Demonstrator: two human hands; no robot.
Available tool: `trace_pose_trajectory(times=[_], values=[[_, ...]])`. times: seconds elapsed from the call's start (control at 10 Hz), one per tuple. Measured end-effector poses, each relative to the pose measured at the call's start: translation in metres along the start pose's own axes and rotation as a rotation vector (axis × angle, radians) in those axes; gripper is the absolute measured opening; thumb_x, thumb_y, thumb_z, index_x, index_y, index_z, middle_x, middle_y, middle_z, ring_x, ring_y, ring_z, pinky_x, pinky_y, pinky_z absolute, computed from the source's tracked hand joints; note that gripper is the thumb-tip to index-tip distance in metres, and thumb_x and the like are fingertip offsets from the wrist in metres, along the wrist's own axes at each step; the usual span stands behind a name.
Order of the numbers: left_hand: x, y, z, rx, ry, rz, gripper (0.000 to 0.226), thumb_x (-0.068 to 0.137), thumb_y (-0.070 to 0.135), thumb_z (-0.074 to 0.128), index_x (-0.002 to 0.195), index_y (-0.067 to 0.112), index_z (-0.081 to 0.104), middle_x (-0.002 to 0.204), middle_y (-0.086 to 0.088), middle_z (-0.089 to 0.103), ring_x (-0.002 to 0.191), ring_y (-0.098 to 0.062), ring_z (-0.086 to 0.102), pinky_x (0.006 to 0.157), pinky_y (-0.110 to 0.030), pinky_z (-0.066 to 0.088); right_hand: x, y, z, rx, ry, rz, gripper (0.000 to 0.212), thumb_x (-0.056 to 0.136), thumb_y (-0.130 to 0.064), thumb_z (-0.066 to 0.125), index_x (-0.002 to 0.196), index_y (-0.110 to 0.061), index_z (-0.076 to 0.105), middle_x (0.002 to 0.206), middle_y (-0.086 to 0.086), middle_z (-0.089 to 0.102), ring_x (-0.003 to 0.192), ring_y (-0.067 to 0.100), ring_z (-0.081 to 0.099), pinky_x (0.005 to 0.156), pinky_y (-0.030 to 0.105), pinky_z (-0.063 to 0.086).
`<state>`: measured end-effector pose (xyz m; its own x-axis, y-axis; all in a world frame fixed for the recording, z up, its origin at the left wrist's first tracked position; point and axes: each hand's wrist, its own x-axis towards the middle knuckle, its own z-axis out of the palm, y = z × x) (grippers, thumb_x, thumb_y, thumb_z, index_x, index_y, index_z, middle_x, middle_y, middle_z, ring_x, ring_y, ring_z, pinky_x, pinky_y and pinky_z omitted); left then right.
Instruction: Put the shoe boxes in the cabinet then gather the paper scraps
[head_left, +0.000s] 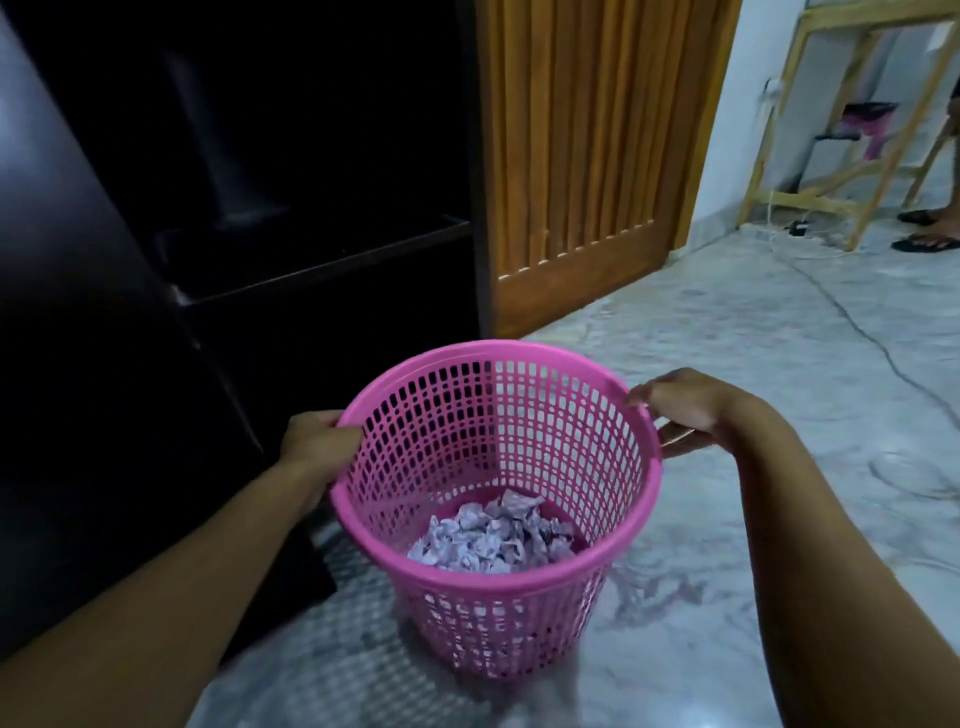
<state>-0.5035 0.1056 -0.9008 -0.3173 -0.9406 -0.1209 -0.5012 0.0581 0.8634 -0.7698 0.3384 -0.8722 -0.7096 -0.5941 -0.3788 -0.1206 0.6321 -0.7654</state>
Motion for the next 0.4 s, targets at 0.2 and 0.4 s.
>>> trace_pose_trajectory(times=[0.2,0.4], values=[[0.011,-0.006,-0.007,0.056,0.085,0.076,0.034,0.085,0.001,0.054,0.115,0.008,0.071,0.085,-0.013,0.070,0.075,-0.030,0.069,0.074,-0.039,0.059,0.002,-0.013,0.017,-0.021,0.053,-0.049,0.019,0.088,-0.003,0.056,0.096,-0.001,0.074,0.084,0.010,0.075,0.064,0.019,0.067,0.056,0.027,0.057],[0.007,0.025,-0.010,0.179,-0.030,0.262,0.049,0.095,0.018,0.056,0.142,0.011,0.046,0.135,-0.013,0.055,0.083,-0.011,0.058,0.073,-0.020,0.044,-0.002,-0.044,0.034,-0.135,0.185,-0.073,0.042,0.093,-0.028,0.061,0.129,-0.008,0.061,0.122,0.014,0.069,0.100,0.029,0.068,0.086,0.038,0.056]])
